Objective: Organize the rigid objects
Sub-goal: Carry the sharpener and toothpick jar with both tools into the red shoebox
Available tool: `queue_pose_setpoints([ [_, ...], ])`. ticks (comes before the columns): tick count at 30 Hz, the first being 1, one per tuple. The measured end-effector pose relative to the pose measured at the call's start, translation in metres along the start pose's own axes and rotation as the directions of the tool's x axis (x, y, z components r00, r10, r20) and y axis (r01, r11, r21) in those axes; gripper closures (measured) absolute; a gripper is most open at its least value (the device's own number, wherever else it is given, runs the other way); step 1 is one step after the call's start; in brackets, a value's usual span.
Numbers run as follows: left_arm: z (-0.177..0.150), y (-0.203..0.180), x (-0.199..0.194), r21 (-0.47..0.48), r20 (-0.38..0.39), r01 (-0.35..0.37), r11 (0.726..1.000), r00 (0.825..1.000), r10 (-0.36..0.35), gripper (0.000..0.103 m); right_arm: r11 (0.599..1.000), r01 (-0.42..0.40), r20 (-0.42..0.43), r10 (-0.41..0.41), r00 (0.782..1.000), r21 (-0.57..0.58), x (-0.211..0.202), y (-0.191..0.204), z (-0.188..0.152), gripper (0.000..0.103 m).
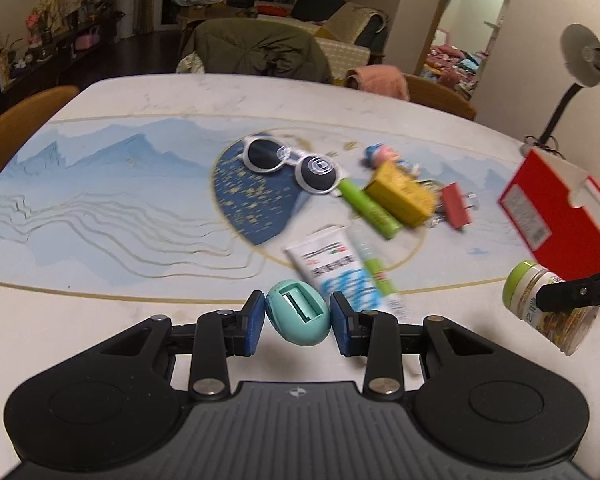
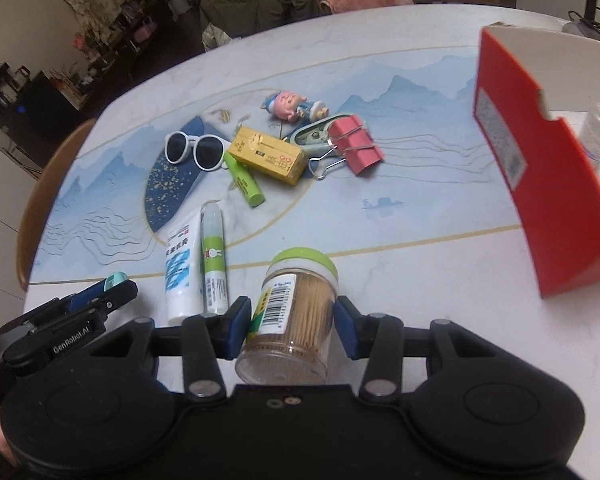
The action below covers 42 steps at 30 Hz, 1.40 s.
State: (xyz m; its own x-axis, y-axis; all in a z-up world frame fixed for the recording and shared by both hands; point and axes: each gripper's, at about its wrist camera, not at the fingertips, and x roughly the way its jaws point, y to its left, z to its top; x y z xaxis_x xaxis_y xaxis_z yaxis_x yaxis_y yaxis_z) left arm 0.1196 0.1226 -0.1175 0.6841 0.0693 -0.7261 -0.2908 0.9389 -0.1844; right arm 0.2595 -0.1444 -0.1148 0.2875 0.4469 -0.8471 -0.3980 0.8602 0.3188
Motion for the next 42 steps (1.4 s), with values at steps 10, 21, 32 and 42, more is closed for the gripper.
queue_pose_setpoints([
  [10,0.024,-0.071,-0.031,0.064,0.024,0.088,0.994,0.996,-0.09,0.068,0.999,-0.037,0.107,0.036,0.994,0.005,-0.058,-0.037,0.004,0.059],
  [21,0.056,-0.175,-0.024,0.248,0.037,0.15,0.957,0.986,-0.164,0.068,0.996,-0.056,0.225,0.04,0.974,0.063,-0.103,-0.103,0.022,0.059],
  [32,0.073,-0.277,0.011,0.357,0.002,0.215,0.909,0.973,-0.23,0.068,0.99,0.004,0.284,-0.045,0.958,0.141,-0.129,-0.187,0.036,0.059],
  [42,0.086,-0.349,0.052,0.386,-0.079,0.268,0.883,0.963,-0.258,0.068,0.979,0.062,0.311,-0.122,0.942,0.196,-0.134,-0.253,0.056,0.059],
])
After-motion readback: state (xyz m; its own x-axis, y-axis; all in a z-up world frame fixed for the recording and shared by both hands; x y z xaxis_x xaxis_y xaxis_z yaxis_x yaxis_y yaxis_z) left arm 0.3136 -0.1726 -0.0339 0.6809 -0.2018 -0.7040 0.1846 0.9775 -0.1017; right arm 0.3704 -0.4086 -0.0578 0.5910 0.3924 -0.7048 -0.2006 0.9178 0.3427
